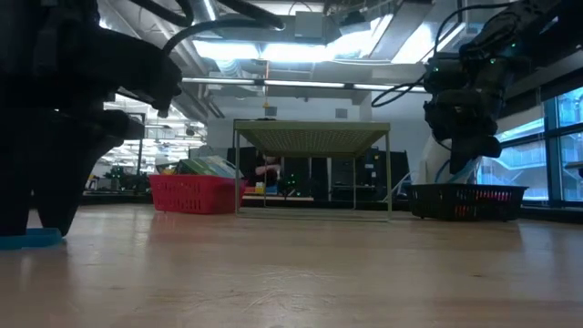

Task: Pick & Place Office Desk Supplies
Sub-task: Put the blue rubber band into the black bin

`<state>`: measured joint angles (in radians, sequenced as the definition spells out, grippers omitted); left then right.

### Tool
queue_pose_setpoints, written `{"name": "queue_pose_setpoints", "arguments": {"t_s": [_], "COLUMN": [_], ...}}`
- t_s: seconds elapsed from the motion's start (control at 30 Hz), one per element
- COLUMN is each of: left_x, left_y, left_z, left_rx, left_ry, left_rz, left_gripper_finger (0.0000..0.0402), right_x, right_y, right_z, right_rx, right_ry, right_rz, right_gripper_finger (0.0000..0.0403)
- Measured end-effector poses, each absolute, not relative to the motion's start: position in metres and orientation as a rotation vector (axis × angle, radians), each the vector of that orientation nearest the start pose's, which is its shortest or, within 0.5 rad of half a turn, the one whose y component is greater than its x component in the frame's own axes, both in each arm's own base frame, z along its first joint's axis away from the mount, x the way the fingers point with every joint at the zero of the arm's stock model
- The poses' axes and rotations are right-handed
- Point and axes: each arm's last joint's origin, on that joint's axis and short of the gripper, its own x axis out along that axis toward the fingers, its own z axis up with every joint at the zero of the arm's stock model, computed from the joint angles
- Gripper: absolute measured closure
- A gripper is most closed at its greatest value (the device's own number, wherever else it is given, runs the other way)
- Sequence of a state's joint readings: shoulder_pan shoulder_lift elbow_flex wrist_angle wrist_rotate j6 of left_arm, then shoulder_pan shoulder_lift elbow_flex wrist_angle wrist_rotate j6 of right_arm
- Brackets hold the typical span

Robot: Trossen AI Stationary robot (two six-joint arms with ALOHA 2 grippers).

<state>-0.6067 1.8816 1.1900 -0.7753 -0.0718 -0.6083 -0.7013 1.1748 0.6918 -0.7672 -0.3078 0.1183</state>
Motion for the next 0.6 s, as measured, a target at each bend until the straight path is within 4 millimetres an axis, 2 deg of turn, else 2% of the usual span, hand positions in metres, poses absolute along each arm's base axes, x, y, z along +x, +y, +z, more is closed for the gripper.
{"name": "queue_pose_setpoints", "arguments": {"t_s": [0.17,0.47,0.6], "left_x": [0.281,0.286,0.287], "left_y": [-0.189,-0.182,-0.181], "left_z": [0.143,0.136,0.136], "left_rx": [0.021,-0.011,-0.021], "left_ry": [1.47,1.52,1.524], "left_rz": [-0.024,-0.067,-0.071], "left_gripper_finger": [0.0276,0.0389,0.0398], "right_x": [0.153,0.153,0.152], "right_y": [-0.118,-0.118,-0.117], "right_z": [0.196,0.196,0.195], "right_rx": [0.712,0.721,0.74], "right_ry": [1.085,1.088,1.097], "right_rz": [-0.408,-0.423,-0.436], "right_gripper_finger": [0.0403,0.0396,0.0373]}}
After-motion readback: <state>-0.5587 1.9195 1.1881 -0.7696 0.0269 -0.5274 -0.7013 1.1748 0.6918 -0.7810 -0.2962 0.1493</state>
